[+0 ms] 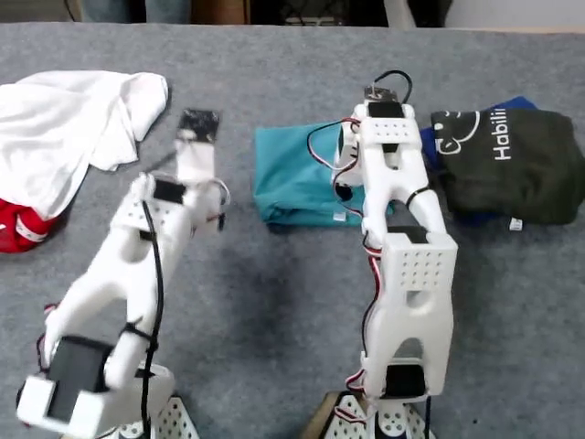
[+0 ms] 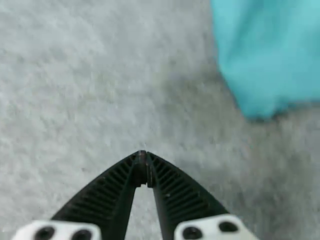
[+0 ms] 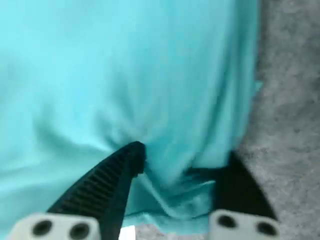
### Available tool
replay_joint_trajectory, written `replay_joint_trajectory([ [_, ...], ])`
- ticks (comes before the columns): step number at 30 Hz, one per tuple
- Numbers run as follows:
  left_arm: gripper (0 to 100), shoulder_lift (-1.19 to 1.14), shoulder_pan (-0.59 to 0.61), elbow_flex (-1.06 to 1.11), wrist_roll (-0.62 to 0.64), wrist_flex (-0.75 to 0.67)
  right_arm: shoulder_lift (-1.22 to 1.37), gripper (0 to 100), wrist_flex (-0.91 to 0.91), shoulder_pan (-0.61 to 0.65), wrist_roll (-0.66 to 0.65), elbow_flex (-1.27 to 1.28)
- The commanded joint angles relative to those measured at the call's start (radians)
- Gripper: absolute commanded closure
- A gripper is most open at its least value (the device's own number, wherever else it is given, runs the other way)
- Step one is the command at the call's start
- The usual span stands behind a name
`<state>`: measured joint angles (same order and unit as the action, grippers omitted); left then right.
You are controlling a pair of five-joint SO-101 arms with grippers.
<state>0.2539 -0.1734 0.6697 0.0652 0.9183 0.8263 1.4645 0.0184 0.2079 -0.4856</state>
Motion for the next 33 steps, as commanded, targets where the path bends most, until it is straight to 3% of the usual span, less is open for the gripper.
replay_joint_trajectory([
  [1,97,0.103,-0.036,0.073,-0.009,-0.012,0.051,95.1,0.014,-0.021,-0.011,-0.004],
  [5,97,0.180,-0.031,0.127,-0.009,-0.014,0.048,98.4,0.038,-0.035,-0.028,-0.038],
  [13,97,0.259,0.131,0.157,-0.009,-0.008,0.050,98.4,0.292,-0.037,-0.101,-0.404],
  [21,97,0.265,0.205,0.157,-0.009,-0.006,-0.027,98.5,0.302,-0.068,-0.104,-0.544],
  [27,97,0.265,0.231,0.157,-0.009,-0.005,-0.143,98.5,0.284,-0.173,-0.132,-0.544],
  [33,97,0.265,0.225,0.157,-0.009,-0.006,-0.206,98.5,0.127,-0.382,-0.371,-0.544],
])
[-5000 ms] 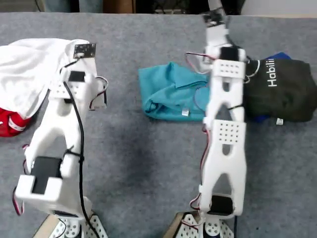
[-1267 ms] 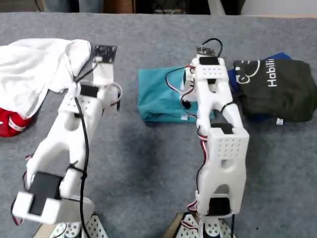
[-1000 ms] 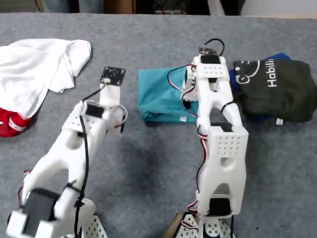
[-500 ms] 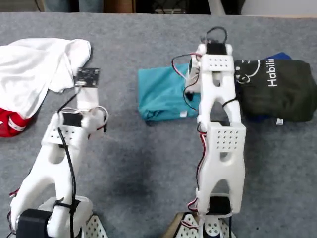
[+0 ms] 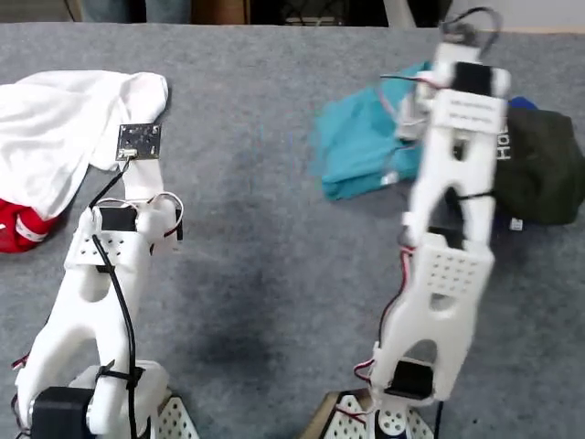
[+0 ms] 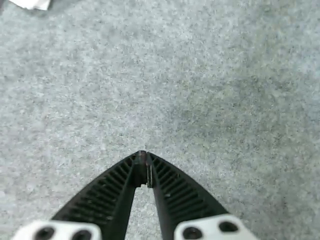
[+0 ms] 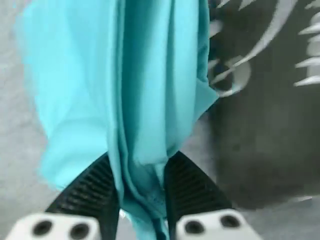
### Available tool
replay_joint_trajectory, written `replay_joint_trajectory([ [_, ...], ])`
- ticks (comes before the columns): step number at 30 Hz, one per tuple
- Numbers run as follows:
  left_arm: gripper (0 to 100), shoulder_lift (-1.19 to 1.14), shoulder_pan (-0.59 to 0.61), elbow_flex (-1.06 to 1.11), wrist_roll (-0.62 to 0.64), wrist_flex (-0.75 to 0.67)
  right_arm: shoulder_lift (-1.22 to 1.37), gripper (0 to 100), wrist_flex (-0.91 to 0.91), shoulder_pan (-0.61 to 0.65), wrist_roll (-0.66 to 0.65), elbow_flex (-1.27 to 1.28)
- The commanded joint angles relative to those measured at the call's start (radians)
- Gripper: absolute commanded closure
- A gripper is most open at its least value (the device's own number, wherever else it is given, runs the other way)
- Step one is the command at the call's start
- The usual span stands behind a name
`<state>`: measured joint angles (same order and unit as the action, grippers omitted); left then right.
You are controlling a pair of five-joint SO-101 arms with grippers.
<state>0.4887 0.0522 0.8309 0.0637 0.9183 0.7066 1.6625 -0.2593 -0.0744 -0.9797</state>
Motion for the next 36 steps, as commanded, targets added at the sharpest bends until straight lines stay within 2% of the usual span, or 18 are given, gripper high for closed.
replay_joint_trajectory([
  [1,97,0.031,-0.001,-0.004,-0.008,-0.006,-0.087,98.5,-0.100,-0.144,-0.115,-0.050],
  [6,97,0.031,0.007,-0.013,-0.008,-0.006,-0.081,98.5,-0.236,-0.311,-0.212,-0.039],
  [9,97,0.031,0.041,-0.044,-0.009,-0.006,-0.045,98.4,-0.262,-0.362,-0.222,-0.045],
  [11,95,0.023,0.091,-0.082,-0.009,-0.006,-0.008,98.0,-0.264,-0.370,-0.245,-0.044],
  [13,88,0.023,0.177,-0.120,-0.026,-0.005,0.031,95.9,-0.253,-0.373,-0.262,-0.045],
  [15,82,0.021,0.289,-0.166,-0.054,-0.005,0.056,87.3,-0.235,-0.381,-0.241,-0.050],
  [18,80,0.017,0.460,-0.237,-0.130,-0.023,0.059,68.1,-0.198,-0.381,-0.207,-0.077],
  [20,80,-0.005,0.533,-0.251,-0.218,-0.080,0.058,57.1,-0.158,-0.368,-0.207,-0.107],
  [22,80,-0.061,0.584,-0.248,-0.282,-0.181,0.059,50.6,-0.101,-0.336,-0.207,-0.151],
  [26,79,-0.319,0.596,-0.286,-0.308,-0.468,0.062,52.1,-0.002,-0.261,-0.206,-0.239],
  [28,78,-0.491,0.579,-0.367,-0.304,-0.548,0.062,53.9,0.035,-0.222,-0.206,-0.272],
  [30,78,-0.666,0.567,-0.493,-0.302,-0.548,0.062,55.4,0.072,-0.190,-0.206,-0.303],
  [32,79,-0.802,0.567,-0.622,-0.292,-0.491,0.062,56.4,0.095,-0.169,-0.206,-0.328],
  [36,93,-0.867,0.567,-0.857,-0.290,-0.227,0.056,57.9,0.100,-0.164,-0.199,-0.338],
])
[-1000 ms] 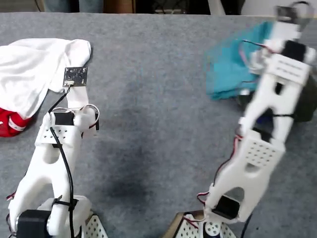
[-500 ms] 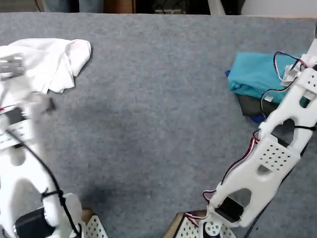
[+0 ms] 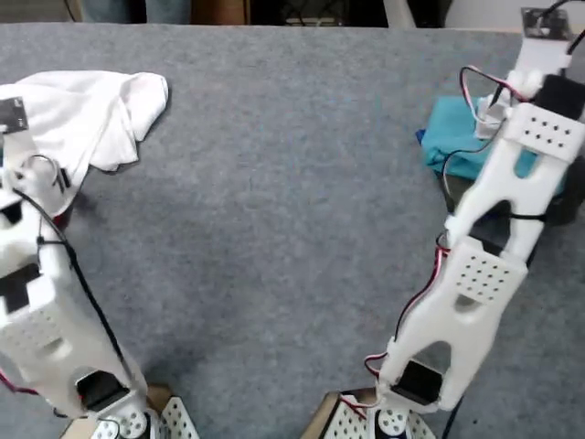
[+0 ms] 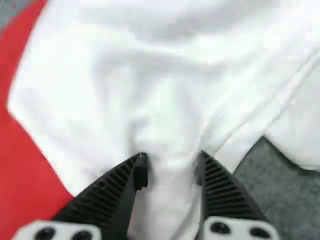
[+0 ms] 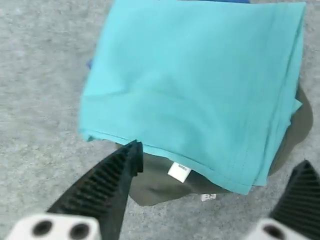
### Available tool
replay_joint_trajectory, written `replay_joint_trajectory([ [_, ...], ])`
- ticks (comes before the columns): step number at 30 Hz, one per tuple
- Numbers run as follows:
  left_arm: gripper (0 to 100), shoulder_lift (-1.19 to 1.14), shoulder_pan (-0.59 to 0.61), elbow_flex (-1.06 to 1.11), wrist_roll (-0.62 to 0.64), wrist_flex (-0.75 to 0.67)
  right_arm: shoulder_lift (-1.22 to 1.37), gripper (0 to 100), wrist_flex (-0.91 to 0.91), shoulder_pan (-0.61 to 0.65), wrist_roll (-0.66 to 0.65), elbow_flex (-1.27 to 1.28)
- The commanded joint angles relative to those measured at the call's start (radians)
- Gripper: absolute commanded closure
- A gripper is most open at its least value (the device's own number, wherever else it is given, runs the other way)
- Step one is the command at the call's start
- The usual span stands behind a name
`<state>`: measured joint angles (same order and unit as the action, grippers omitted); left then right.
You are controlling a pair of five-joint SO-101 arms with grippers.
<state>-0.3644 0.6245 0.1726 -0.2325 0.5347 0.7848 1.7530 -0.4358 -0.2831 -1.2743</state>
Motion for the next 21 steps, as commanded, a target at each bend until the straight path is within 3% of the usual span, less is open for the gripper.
replay_joint_trajectory([
  [1,97,-0.012,-0.008,-0.234,-0.005,0.218,-0.022,58.2,0.011,0.011,0.009,-0.044],
  [8,97,-0.002,-0.131,-0.348,-0.100,0.535,-0.050,65.8,0.014,0.006,0.011,-0.036],
  [13,97,0.215,-0.240,-0.303,-0.092,0.709,-0.102,74.9,0.014,0.012,0.011,-0.036],
  [17,97,0.540,-0.426,-0.191,-0.091,0.856,-0.128,79.4,0.012,0.015,0.011,-0.036],
  [21,97,0.924,-0.705,-0.013,-0.038,0.945,-0.133,80.8,0.011,0.015,0.011,-0.041],
])
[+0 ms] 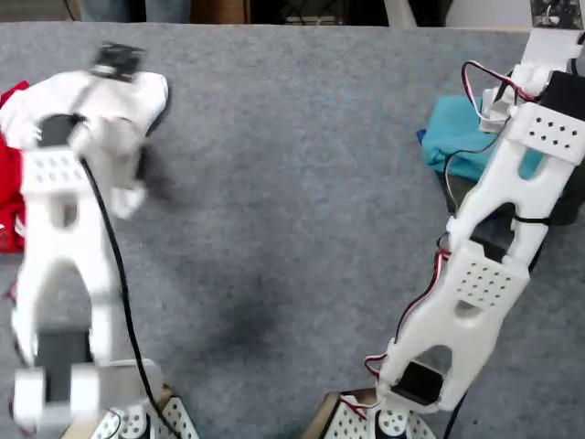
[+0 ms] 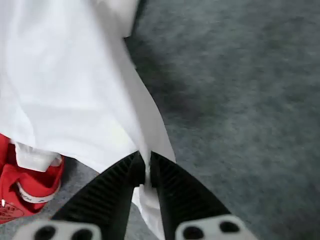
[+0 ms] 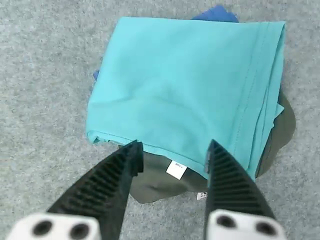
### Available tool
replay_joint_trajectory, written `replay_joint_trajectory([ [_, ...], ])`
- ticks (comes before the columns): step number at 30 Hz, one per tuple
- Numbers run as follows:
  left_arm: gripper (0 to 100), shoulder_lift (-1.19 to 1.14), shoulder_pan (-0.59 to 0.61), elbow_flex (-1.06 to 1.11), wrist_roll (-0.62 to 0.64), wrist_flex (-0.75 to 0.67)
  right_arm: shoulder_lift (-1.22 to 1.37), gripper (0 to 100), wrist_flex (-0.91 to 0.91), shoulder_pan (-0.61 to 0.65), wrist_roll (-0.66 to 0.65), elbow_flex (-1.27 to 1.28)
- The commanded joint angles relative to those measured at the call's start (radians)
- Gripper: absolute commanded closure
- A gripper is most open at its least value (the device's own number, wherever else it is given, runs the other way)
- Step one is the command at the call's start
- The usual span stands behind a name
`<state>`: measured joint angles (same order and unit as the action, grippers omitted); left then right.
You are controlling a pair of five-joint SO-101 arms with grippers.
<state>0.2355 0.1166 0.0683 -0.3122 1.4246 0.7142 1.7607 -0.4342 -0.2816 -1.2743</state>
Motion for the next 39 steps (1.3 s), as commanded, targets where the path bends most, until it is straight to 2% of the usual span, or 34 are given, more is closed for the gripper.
replay_joint_trajectory([
  [1,97,0.411,-0.278,0.128,0.060,0.066,-0.062,80.7,0.003,0.014,0.009,-0.041],
  [5,97,0.667,-0.638,0.236,0.152,0.069,-0.062,80.5,0.002,0.032,0.009,-0.042],
  [8,97,0.718,-0.817,0.266,0.207,0.078,-0.062,80.4,0.000,0.078,0.009,-0.042],
  [10,95,0.723,-0.849,0.246,0.199,0.121,-0.065,80.3,0.000,0.130,0.008,-0.042],
  [11,91,0.724,-0.855,0.236,0.198,0.152,-0.065,80.2,0.000,0.163,0.005,-0.042],
  [14,72,0.732,-0.834,0.191,0.262,0.264,-0.067,74.9,0.000,0.284,0.003,-0.041],
  [16,67,0.732,-0.737,0.140,0.310,0.334,-0.061,66.3,0.002,0.384,0.003,-0.035],
  [18,69,0.733,-0.561,0.119,0.307,0.336,-0.058,60.1,0.002,0.493,0.003,-0.033],
  [23,69,0.743,0.128,0.159,0.310,0.318,-0.054,61.3,-0.015,0.802,0.005,0.056],
  [26,69,0.730,0.510,0.346,0.293,0.256,-0.016,61.3,-0.051,0.942,0.008,0.166],
  [28,69,0.740,0.719,0.539,0.212,0.190,0.019,61.3,-0.066,0.987,0.006,0.211],
  [29,69,0.750,0.762,0.644,0.146,0.155,0.039,61.3,-0.066,0.999,0.003,0.216],
  [32,75,0.839,0.774,0.903,-0.012,0.061,0.087,61.3,-0.072,1.007,0.002,0.214],
  [34,78,0.936,0.768,1.049,-0.035,-0.043,0.099,61.3,-0.080,1.002,0.002,0.214],
  [36,76,1.040,0.766,1.179,-0.048,-0.129,0.104,61.3,-0.080,0.991,0.002,0.214],
  [39,75,1.204,0.776,1.210,-0.084,-0.126,0.101,61.3,-0.080,0.974,0.002,0.214],
])
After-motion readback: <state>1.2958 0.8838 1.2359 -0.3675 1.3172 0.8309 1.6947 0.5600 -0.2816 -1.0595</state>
